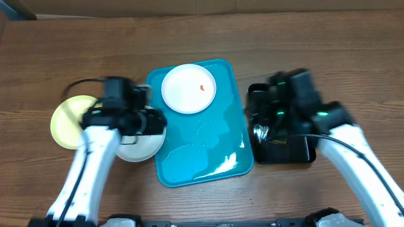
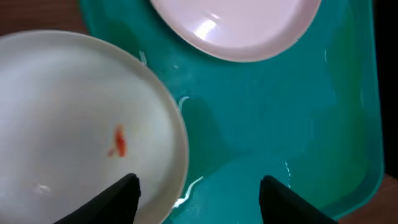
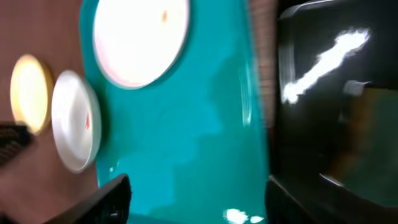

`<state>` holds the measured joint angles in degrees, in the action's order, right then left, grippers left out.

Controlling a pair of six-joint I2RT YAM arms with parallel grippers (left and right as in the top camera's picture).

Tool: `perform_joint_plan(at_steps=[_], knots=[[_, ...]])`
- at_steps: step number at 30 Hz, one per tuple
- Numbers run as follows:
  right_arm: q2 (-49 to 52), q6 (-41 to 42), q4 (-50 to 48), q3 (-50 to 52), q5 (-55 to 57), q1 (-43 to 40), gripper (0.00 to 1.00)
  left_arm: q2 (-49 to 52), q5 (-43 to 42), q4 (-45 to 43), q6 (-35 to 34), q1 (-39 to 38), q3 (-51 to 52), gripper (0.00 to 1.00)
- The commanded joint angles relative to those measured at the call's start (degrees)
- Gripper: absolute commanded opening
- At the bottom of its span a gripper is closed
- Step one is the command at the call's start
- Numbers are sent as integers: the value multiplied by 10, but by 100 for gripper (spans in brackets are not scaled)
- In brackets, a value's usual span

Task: Clean dirty plates on tray and stack at the side
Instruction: 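Grasp the large white ribbed plate rim with the left gripper, then slide the white ribbed plate back onto the teal tray with the left gripper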

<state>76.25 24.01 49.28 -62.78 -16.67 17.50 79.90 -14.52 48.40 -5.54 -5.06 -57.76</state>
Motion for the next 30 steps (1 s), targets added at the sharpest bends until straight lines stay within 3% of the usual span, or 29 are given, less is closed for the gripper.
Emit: perform_joint_plan(at_steps=[1, 4, 7, 14, 19, 30], knots=[[-30, -9, 34, -12, 4, -69, 73, 50, 166, -8, -40, -85, 11, 61], [-32, -23, 66, -12, -1, -114, 73, 92, 283, -17, -91, -150, 11, 55], [-32, -35, 72, -12, 0, -123, 73, 120, 285, -40, -94, -188, 11, 45], [-32, -40, 72, -12, 0, -123, 73, 153, 301, -47, -144, -212, 11, 33], [-32, -48, 72, -12, 0, -123, 73, 144, 299, -40, -144, -212, 2, 45], [-32, -47, 71, -12, 1, -123, 74, 75, 315, 29, -145, -217, -31, 53]])
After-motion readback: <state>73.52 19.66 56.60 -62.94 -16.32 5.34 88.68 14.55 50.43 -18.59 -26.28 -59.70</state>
